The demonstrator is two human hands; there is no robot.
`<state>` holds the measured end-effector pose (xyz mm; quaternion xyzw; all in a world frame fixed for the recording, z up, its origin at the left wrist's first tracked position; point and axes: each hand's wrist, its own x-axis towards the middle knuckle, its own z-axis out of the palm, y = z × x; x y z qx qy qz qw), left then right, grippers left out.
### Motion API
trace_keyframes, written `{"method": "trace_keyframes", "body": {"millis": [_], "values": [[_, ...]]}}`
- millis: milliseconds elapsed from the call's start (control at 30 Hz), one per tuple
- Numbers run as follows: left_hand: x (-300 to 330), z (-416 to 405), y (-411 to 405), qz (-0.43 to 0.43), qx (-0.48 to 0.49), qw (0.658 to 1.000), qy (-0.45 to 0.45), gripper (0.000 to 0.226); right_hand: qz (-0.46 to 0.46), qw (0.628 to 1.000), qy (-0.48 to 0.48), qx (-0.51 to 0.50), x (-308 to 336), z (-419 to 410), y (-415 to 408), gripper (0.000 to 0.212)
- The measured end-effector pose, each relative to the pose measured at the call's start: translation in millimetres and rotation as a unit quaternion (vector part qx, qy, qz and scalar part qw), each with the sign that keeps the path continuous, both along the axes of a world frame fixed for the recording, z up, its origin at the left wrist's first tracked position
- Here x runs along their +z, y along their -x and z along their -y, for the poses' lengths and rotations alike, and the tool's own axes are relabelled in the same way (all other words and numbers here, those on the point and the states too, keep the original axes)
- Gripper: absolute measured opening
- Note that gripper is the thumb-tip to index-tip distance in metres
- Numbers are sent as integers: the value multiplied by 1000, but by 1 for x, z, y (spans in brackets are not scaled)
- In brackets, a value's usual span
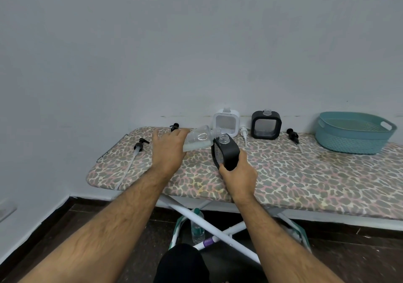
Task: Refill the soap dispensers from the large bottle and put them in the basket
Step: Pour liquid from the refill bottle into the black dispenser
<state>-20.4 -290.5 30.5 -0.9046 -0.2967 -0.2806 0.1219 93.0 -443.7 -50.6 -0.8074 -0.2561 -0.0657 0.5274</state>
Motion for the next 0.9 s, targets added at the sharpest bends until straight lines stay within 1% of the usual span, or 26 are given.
{"method": "trace_keyframes", "body": {"millis": [200,467,733,900], "values": [[1,-3,0,0,-4,1000,-9,60,-7,1000,-2,3,-1,-1,0,43],[8,-1,0,-30,4,999,-13,61,4,1000,-2,1,0,-1,-1,42],[11,-2,-1,-35,5,999,-32,63,-6,1000,0,3,-1,-1,0,44],[11,-4,-1,-25,6,999,-36,60,-5,1000,3,-4,-2,-2,-1,45]]}}
